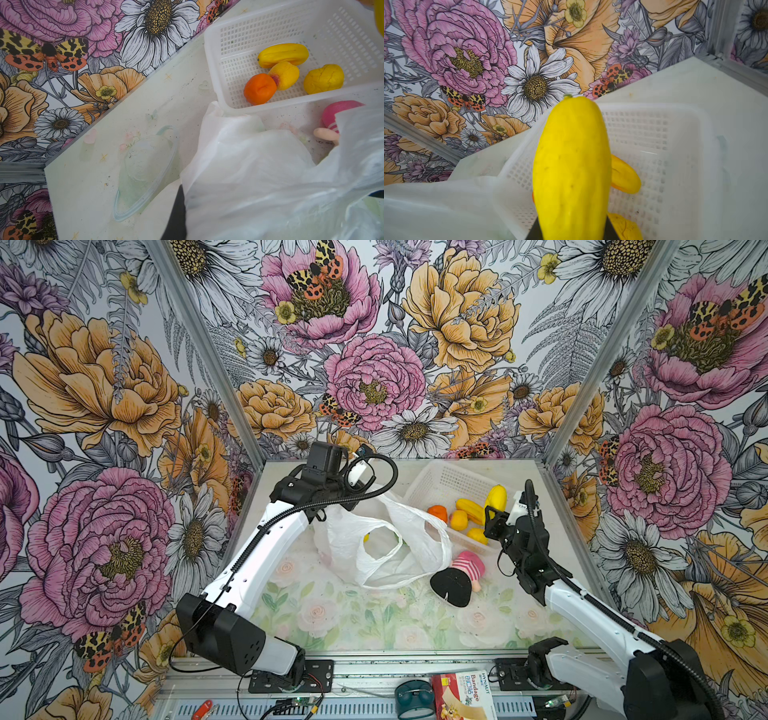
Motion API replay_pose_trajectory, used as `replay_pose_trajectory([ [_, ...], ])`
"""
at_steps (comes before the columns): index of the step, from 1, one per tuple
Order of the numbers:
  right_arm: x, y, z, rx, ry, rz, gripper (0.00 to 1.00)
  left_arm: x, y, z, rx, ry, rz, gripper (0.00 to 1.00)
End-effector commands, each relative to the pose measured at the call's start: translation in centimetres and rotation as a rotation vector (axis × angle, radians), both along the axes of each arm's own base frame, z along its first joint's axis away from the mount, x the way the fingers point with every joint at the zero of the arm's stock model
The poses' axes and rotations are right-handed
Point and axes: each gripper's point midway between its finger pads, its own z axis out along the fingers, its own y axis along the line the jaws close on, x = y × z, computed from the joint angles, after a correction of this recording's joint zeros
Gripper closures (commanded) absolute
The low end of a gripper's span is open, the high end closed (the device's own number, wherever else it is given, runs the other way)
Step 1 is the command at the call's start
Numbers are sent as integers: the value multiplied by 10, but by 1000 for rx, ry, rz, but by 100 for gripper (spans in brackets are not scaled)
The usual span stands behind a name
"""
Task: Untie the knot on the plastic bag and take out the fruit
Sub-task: 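Lift the yellow mango out and carry it over the basket, then open the right gripper to drop the mango into the basket, then move the open right gripper back over the bag opening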
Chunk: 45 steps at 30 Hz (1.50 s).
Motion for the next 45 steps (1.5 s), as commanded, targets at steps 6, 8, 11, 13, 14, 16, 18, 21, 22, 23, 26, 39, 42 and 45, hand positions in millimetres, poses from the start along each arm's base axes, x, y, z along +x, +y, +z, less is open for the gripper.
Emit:
replay_pose_trajectory([
  [6, 28, -10, -33, 110, 142, -6, 100, 3, 0, 11, -13, -35, 9, 100],
  [8, 35, -13, -47, 119, 182, -11, 100, 3, 0, 10, -13, -34, 9, 100],
  [11, 46, -17, -66, 129, 240, -8, 100, 3, 0, 11, -13, -35, 10, 100],
  [13, 53, -20, -77, 138, 270, -4, 100, 3, 0, 11, -14, -36, 8, 100],
  [14, 55, -21, -82, 141, 284, -2, 100, 3, 0, 11, -15, -36, 8, 100],
  [16, 60, -23, -92, 151, 310, -3, 100, 3, 0, 10, -14, -33, 8, 100],
  [18, 62, -24, -98, 164, 326, -4, 96, 4, 0, 10, -15, -32, 6, 100],
  [21, 64, -26, -103, 168, 338, -10, 78, 4, 1, 10, -15, -32, 9, 100],
  [22, 64, -26, -103, 168, 337, -10, 71, 4, 1, 10, -17, -33, 10, 100],
  [23, 63, -26, -103, 168, 336, -10, 68, 4, 1, 10, -16, -31, 10, 100],
  [26, 62, -27, -100, 167, 321, -13, 59, 5, 1, 9, -16, -29, 12, 100],
  [39, 42, -22, -50, 168, 136, 29, 24, 5, 3, 9, -23, -27, 14, 100],
  [42, 30, -20, -32, 120, 82, 21, 23, 6, 2, 9, -24, -27, 12, 100],
  [45, 16, -16, -9, 59, 16, 8, 23, 5, 2, 10, -27, -27, 12, 100],
])
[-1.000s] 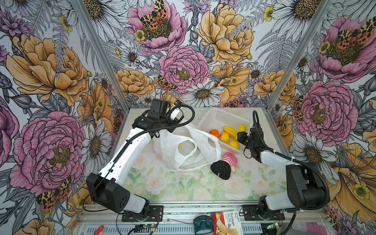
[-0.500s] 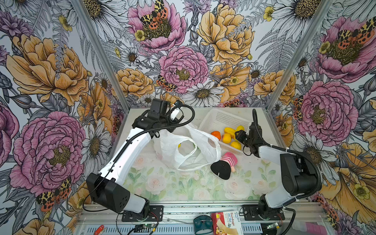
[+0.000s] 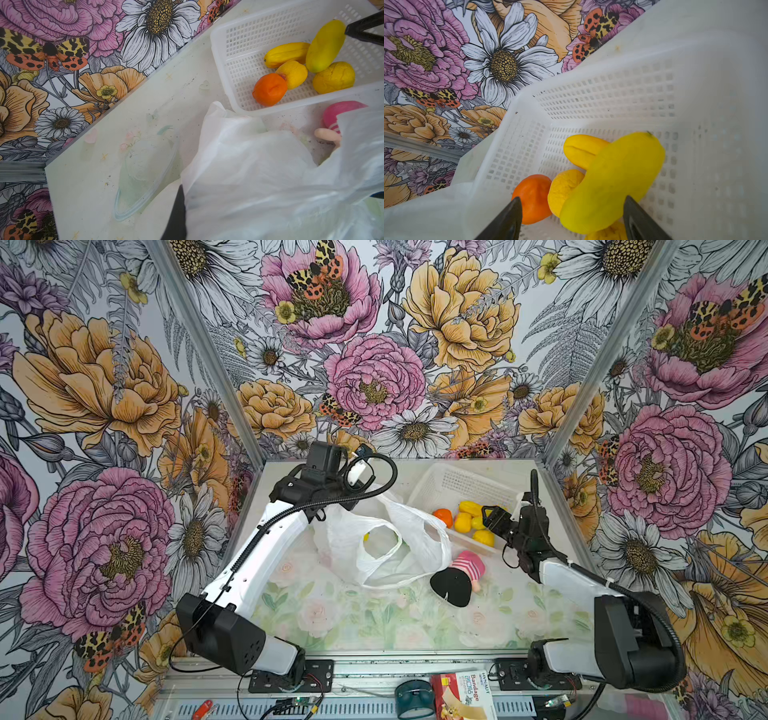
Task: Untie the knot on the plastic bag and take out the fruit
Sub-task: 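Move the open right gripper back over the bag opening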
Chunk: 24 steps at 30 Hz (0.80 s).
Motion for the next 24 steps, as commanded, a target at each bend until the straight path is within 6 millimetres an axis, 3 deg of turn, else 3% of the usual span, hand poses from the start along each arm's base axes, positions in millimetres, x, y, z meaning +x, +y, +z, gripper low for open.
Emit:
replay_pose_trajectory([
  [1, -11, 2, 34, -86, -116, -22, 23, 4, 0, 10, -25, -26, 6, 100],
  [5, -31, 20, 68, -116, -261, 34, 23, 4, 0, 11, -26, -28, 6, 100],
  [10, -65, 63, 111, -137, -491, 218, 44, 4, 0, 9, -25, -25, 8, 100],
  [15, -114, 126, 141, -180, -701, 501, 60, 4, 0, 10, -23, -28, 10, 100],
  [20, -159, 188, 142, -275, -800, 772, 70, 4, 0, 11, -24, -29, 9, 100],
  [24, -187, 241, 119, -412, -808, 996, 77, 4, 0, 10, -25, -27, 9, 100],
])
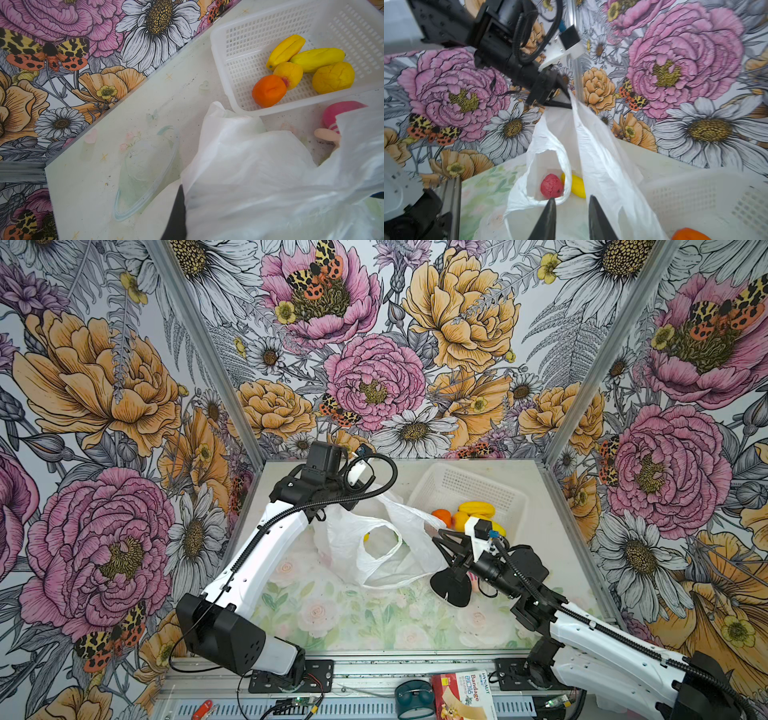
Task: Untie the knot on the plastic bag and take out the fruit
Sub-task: 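Move the open right gripper back over the bag opening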
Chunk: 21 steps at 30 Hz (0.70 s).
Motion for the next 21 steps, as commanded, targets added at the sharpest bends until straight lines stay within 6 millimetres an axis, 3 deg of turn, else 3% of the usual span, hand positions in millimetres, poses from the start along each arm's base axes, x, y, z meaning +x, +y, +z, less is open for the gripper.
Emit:
replay_pose_trajectory([
  [1, -19, 37, -12, -182, -134, 124, 80, 4, 0, 10, -24, -28, 10, 100],
  [6, -3, 61, -64, -374, -116, 123, 85, 3, 0, 11, -25, -29, 9, 100],
  [17, 32, 81, -129, -592, -39, 84, 84, 2, 0, 16, -33, -39, 6, 100],
  [21, 52, 85, -153, -679, 3, 20, 76, 2, 0, 16, -33, -39, 7, 100],
])
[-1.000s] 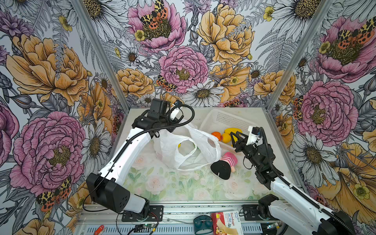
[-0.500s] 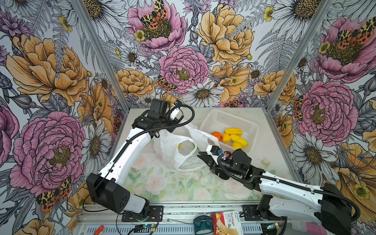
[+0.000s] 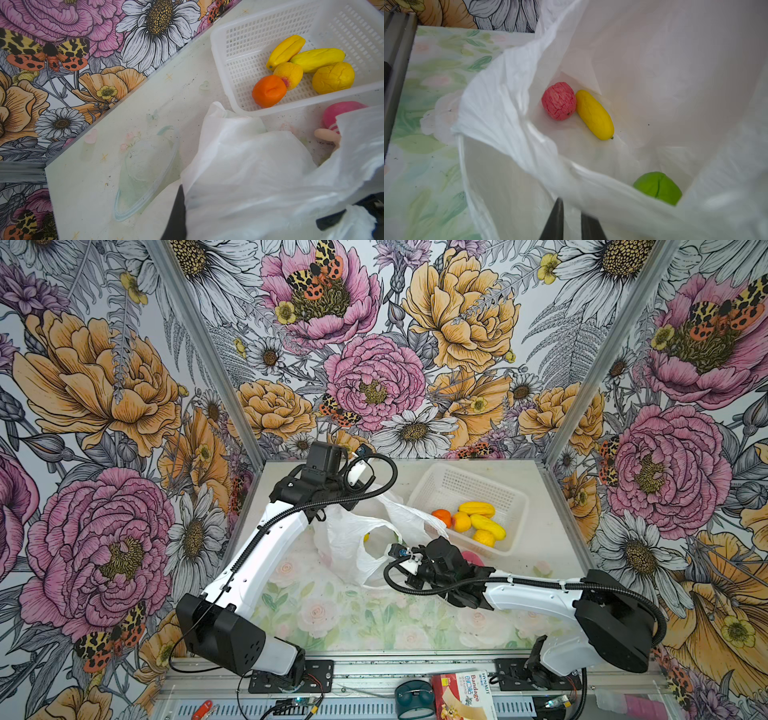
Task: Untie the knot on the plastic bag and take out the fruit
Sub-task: 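Move the open right gripper back over the bag opening, then lower the right gripper into the bag onto the green fruit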
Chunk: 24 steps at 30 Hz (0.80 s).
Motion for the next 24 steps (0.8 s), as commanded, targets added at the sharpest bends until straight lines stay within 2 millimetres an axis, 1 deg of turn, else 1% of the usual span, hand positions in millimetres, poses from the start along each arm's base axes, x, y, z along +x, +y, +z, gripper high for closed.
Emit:
replay_pose_trajectory([
  [1, 25, 1, -12, -90, -21, -91, 74, 1, 0, 15, -33, -37, 6, 100],
  [2, 33, 2, -19, -127, -14, -121, 71, 2, 0, 15, -33, -36, 6, 100],
  [5, 55, 3, -37, -220, 5, -216, 71, 2, 0, 15, -34, -35, 7, 100],
  [8, 71, 2, -46, -275, 3, -294, 72, 2, 0, 15, -35, -37, 5, 100],
  [10, 78, 1, -48, -299, -5, -329, 71, 1, 0, 16, -36, -38, 4, 100],
  [15, 92, -7, -47, -337, -49, -422, 61, 2, 0, 15, -37, -33, 5, 100],
  [22, 114, -21, -54, -434, -117, -558, 39, 1, -1, 15, -40, -33, 3, 100],
  [24, 119, -25, -56, -456, -131, -592, 30, 1, -1, 16, -40, -34, 3, 100],
])
